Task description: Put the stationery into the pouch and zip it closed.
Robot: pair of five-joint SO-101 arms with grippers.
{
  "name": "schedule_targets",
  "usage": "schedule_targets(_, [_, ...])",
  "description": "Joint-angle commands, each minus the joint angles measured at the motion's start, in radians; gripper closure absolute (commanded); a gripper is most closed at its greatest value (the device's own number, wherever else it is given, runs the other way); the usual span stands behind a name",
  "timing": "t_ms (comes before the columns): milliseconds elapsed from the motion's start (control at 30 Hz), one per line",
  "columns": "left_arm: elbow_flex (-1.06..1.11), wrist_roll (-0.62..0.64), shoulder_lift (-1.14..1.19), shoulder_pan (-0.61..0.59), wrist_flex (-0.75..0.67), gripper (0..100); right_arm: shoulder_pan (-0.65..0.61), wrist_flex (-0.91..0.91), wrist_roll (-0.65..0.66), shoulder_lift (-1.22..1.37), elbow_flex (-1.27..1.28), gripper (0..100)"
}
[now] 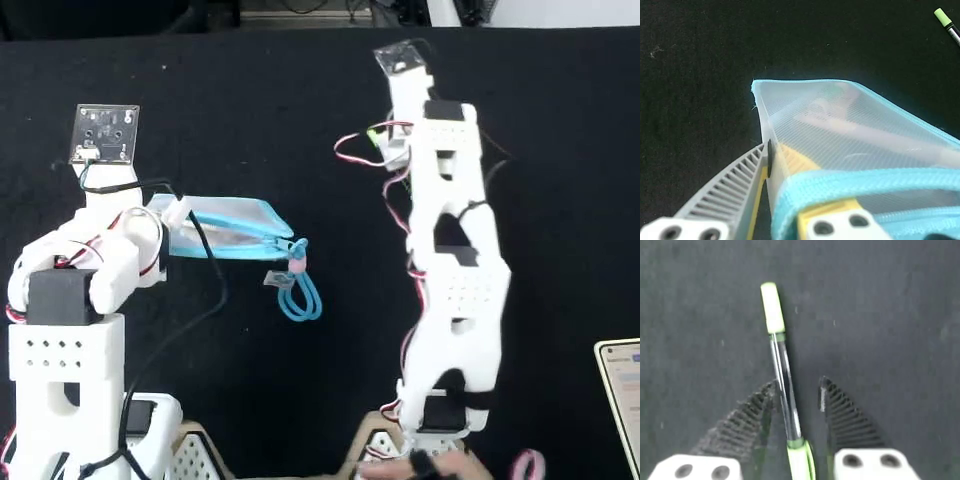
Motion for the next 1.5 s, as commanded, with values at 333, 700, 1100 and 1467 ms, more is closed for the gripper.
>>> schedule_targets(333, [-0.005, -0.008, -0.018, 0.004, 0.002, 97, -0.078, -0.020, 0.008, 0.263, -0.404, 87.1])
schedule_targets(700, [-0.005, -0.008, -0.018, 0.004, 0.002, 97, -0.032, 0.060, 0.028, 0.509, -0.743, 99.3])
schedule_targets(1100, [-0.005, -0.008, -0.018, 0.004, 0.002, 97, 0.025, 0.451, 0.043, 0.507, -1.061, 98.8])
schedule_targets(1467, [-0.005, -0.008, -0.018, 0.004, 0.002, 97, 0.041, 0.649, -0.189, 0.369, -0.995, 98.8])
